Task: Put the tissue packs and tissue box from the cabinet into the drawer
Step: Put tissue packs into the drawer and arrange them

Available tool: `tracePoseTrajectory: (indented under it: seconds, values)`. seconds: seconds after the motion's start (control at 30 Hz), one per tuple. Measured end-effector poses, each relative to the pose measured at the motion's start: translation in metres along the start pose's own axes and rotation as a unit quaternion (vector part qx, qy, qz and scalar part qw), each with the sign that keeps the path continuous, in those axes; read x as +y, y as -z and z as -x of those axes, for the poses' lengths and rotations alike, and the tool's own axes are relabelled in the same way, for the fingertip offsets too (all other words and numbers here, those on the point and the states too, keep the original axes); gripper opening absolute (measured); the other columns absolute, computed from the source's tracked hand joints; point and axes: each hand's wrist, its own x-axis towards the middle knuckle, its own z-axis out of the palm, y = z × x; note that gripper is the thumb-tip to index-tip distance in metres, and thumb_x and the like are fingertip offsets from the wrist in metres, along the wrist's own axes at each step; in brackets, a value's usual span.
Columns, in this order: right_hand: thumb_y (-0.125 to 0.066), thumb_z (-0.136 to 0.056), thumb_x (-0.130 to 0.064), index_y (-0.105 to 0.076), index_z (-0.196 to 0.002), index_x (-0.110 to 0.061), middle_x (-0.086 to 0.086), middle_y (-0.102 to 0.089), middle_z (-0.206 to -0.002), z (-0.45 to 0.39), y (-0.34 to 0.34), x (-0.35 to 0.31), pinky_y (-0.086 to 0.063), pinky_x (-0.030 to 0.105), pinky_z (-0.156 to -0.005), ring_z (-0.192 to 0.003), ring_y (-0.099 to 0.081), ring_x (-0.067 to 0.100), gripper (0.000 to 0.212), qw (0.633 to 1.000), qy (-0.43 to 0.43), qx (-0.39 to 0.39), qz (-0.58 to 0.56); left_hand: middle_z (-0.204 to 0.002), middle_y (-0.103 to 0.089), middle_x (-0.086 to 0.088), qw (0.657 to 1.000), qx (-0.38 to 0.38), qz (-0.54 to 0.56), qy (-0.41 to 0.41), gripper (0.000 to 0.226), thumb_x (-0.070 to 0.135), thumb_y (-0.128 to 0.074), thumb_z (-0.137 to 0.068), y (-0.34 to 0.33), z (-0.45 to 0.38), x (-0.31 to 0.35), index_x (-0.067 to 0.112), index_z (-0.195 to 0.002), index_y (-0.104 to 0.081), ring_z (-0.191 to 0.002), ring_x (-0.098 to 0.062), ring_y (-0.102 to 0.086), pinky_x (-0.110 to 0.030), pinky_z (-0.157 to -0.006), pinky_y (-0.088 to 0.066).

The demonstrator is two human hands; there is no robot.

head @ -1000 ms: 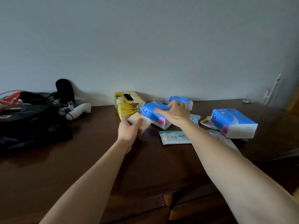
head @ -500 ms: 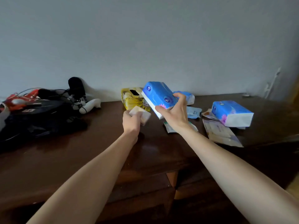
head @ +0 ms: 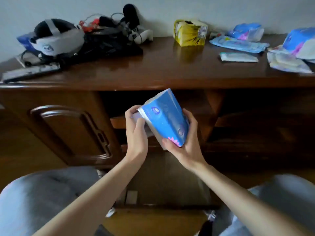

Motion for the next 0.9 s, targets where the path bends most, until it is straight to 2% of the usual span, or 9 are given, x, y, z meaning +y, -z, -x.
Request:
tracePoseTrajectory:
  seconds: [0.07,0.17,0.27,0.37,0.5,0.6,0.63,0.73,0.9]
  values:
    - [-0.082,-0.078,-0.037,-0.023,-0.154,-0.028,-0.003,-0.036,-0.151,0.042,-0.007,0.030,-0.055,0.030,-0.098,-0.136,-0.050,0.015,0.096,0.993,-0.093,-0.071,-0.009,-0.100,-0.064,0.007,0.996,0.010,-0.020,0.086,0.026,0.026,-0.041,-0.093,0.026,0.032,-0.044,0.019,-0.117,-0.049,-0.084,-0.006,-0.069,-0.025,-0.063,-0.057]
    - [-0.069,-0.079,-0.058,-0.036,-0.144,-0.037,-0.009,-0.046,-0.143,0.077,-0.017,0.064,-0.045,0.014,-0.096,-0.125,-0.052,-0.007,0.075,0.970,-0.214,-0.116,-0.014,-0.091,-0.062,-0.010,0.974,0.061,-0.039,0.216,0.021,0.008,-0.038,-0.097,0.056,0.057,-0.100,0.018,-0.099,-0.056,-0.065,-0.008,-0.068,-0.024,-0.048,-0.052]
    - [-0.069,-0.075,-0.066,-0.051,-0.127,-0.035,-0.014,-0.070,-0.111,0.090,-0.025,0.094,-0.049,0.009,-0.077,-0.094,-0.067,-0.006,0.063,0.938,-0.327,-0.110,-0.019,-0.097,-0.064,-0.016,0.939,0.070,-0.069,0.329,0.026,0.017,-0.037,-0.101,0.079,0.068,-0.144,0.026,-0.089,-0.058,-0.079,-0.020,-0.066,-0.031,-0.059,-0.053]
    - [-0.085,-0.061,-0.070,-0.048,-0.131,-0.041,-0.009,-0.071,-0.117,0.097,-0.030,0.126,-0.055,0.014,-0.072,-0.095,-0.072,0.001,0.084,0.899,-0.418,-0.131,-0.031,-0.097,-0.072,-0.003,0.911,0.054,-0.060,0.404,0.025,0.041,-0.048,-0.102,0.092,0.070,-0.177,0.024,-0.098,-0.064,-0.079,-0.012,-0.072,-0.026,-0.061,-0.055]
    - [-0.099,-0.063,-0.040,-0.050,-0.136,-0.041,0.005,-0.074,-0.122,0.102,-0.040,0.171,-0.060,0.051,-0.093,-0.111,-0.073,0.029,0.088,0.818,-0.536,-0.136,-0.161,-0.085,-0.068,0.000,0.906,-0.022,-0.149,0.395,0.029,0.045,-0.061,-0.097,0.098,0.071,-0.210,0.016,-0.100,-0.061,-0.064,-0.003,-0.068,-0.020,-0.050,-0.051]
    - [-0.099,-0.062,-0.037,-0.047,-0.139,-0.037,0.008,-0.075,-0.118,0.097,-0.044,0.199,-0.063,0.042,-0.078,-0.101,-0.076,0.028,0.093,0.812,-0.560,-0.076,-0.143,-0.084,-0.064,-0.003,0.907,0.046,-0.159,0.387,0.003,0.021,-0.056,-0.098,0.110,0.066,-0.220,0.021,-0.099,-0.060,-0.066,-0.014,-0.064,-0.027,-0.050,-0.051]
    - [-0.098,-0.063,-0.038,-0.045,-0.140,-0.038,0.008,-0.074,-0.118,0.094,-0.046,0.209,-0.063,0.039,-0.075,-0.098,-0.077,0.025,0.094,0.814,-0.565,-0.063,-0.118,-0.083,-0.063,-0.003,0.905,0.080,-0.155,0.387,0.011,0.015,-0.052,-0.097,0.117,0.060,-0.222,0.020,-0.102,-0.060,-0.065,-0.014,-0.063,-0.027,-0.049,-0.052]
    - [-0.094,-0.070,-0.037,-0.039,-0.145,-0.032,0.006,-0.067,-0.127,0.090,-0.057,0.236,-0.059,0.049,-0.093,-0.107,-0.071,0.025,0.093,0.831,-0.553,-0.059,-0.022,-0.088,-0.060,-0.003,0.906,0.114,-0.184,0.365,0.024,0.011,-0.046,-0.095,0.146,0.044,-0.228,0.017,-0.115,-0.058,-0.073,-0.017,-0.062,-0.029,-0.052,-0.054]
    - [-0.091,-0.077,-0.021,-0.048,-0.128,-0.029,0.005,-0.060,-0.129,0.110,-0.088,0.262,-0.059,0.049,-0.093,-0.112,-0.065,0.023,0.067,0.847,-0.511,-0.139,0.044,-0.097,-0.056,-0.005,0.895,0.157,-0.199,0.367,0.013,0.015,-0.044,-0.098,0.177,0.039,-0.240,0.014,-0.110,-0.048,-0.094,-0.023,-0.058,-0.043,-0.082,-0.053]
